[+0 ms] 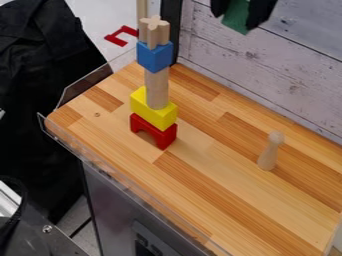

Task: Put the green triangle on the top of the plus

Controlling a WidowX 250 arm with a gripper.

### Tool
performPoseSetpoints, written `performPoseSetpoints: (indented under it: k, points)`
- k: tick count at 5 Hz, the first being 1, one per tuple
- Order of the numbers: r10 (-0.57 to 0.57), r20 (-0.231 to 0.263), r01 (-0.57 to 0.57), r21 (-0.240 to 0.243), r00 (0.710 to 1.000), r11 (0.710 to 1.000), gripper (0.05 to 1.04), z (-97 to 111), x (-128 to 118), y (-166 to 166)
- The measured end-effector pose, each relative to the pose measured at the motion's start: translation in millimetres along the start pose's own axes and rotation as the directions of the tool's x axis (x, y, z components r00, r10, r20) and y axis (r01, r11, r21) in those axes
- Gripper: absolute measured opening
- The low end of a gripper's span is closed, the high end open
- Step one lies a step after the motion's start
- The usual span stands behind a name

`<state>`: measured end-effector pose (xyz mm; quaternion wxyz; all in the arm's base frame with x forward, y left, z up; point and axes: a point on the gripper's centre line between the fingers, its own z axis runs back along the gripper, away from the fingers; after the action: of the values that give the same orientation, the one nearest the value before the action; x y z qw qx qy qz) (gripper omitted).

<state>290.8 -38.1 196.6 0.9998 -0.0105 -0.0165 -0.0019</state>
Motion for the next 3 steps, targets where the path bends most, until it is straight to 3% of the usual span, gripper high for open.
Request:
performPoseSetpoints:
  k: [1,3]
  points:
    - [0.067,0.013,-0.066,-0.02,0.998,0.998,0.534,19.2,-14.5,30.9]
    - [0.172,0.034,-0.171,-0.034,0.984,0.985,0.534,27.5,-22.8,66.5]
